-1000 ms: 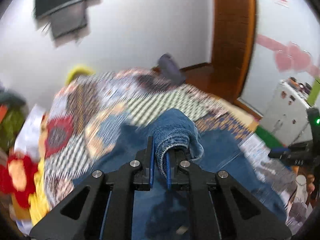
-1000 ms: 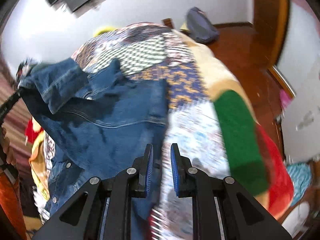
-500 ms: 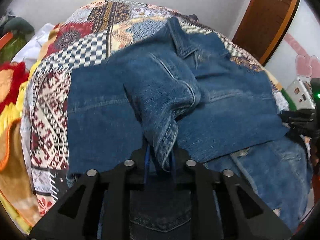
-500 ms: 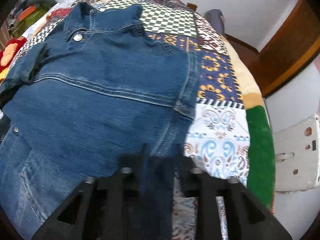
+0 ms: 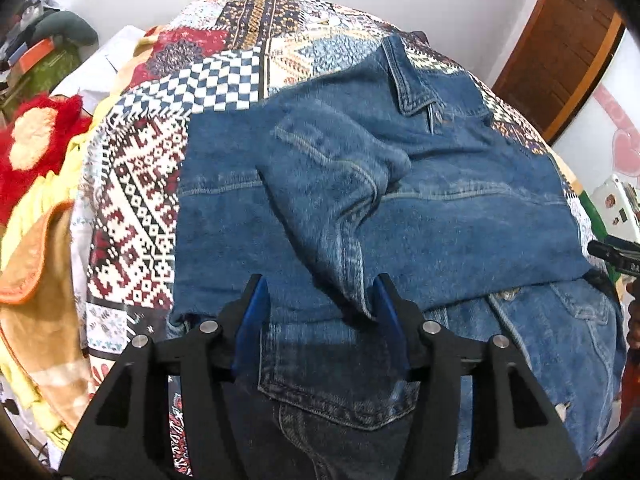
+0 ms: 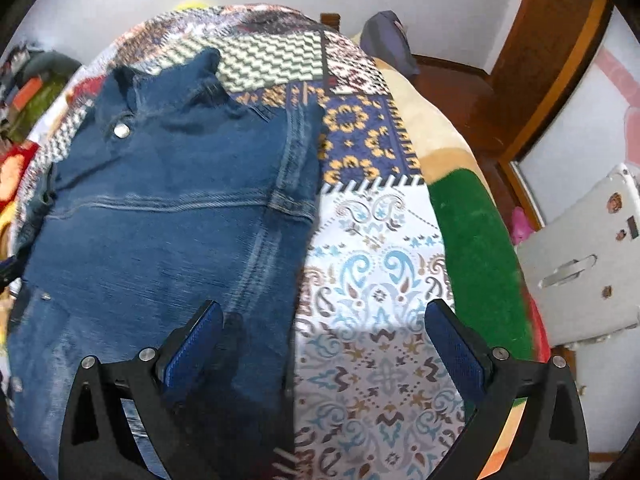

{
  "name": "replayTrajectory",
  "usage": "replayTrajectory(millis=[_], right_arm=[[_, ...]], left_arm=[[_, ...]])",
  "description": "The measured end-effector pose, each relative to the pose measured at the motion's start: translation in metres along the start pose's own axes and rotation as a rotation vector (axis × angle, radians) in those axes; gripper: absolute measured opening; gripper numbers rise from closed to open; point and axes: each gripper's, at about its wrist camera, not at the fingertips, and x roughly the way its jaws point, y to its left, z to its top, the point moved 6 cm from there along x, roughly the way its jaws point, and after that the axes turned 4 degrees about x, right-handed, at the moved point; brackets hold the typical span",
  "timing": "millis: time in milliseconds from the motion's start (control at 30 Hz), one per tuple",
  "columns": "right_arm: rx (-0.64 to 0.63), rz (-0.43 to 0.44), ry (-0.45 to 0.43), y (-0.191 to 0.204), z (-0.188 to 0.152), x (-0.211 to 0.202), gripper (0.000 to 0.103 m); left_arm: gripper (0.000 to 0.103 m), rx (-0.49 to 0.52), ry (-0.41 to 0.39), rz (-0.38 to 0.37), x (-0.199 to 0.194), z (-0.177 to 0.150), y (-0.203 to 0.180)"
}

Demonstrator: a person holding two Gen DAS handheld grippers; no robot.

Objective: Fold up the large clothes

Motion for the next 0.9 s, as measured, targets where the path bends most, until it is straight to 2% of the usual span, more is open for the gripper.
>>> replayTrajectory(millis=[67, 167, 267, 367, 433, 633, 667, 767, 900], right_arm=[[0.003, 0.023, -0.010, 0.004, 0.001, -0.006, 0.101], [0.008, 0.052, -0.027, 0.009, 0.003, -0.013, 0.100], [0.020, 0.077, -0.033, 0.009, 0.003, -0.019, 0.100], [0.038, 0.088, -0.029, 0.006, 0.001, -0.021, 0.101], [0.051, 0.088, -0.020, 0.003, -0.001, -0.019, 0.101], [0.085, 0.061, -0.012, -0.012, -0.003, -0.016, 0.101], [0.091, 0.062, -0.013, -0.013, -0.002, -0.016, 0.101], [0.116, 0.085, -0.015, -0.013, 0.001, -0.017, 0.101], [0.112, 0.097, -0.026, -0.008, 0.004, -0.021, 0.101]], left_arm=[[0.057, 0.017, -0.001, -0.005, -0.001, 0.010, -0.007], [0.071, 0.058, 0.014, -0.061, 0.006, 0.025, -0.023], [0.071, 0.096, 0.026, -0.063, 0.027, 0.039, -0.032], [0.071, 0.070, 0.053, -0.044, 0.050, 0.047, -0.029], [0.070, 0.065, 0.034, -0.030, 0.054, 0.052, -0.028], [0.051, 0.088, -0.005, -0.024, 0.049, 0.052, -0.016], [0.042, 0.078, -0.004, -0.015, 0.049, 0.051, -0.009], [0.031, 0.040, -0.017, 0.003, 0.046, 0.050, 0.008], [0.029, -0.024, -0.053, 0.008, 0.030, 0.043, 0.031]])
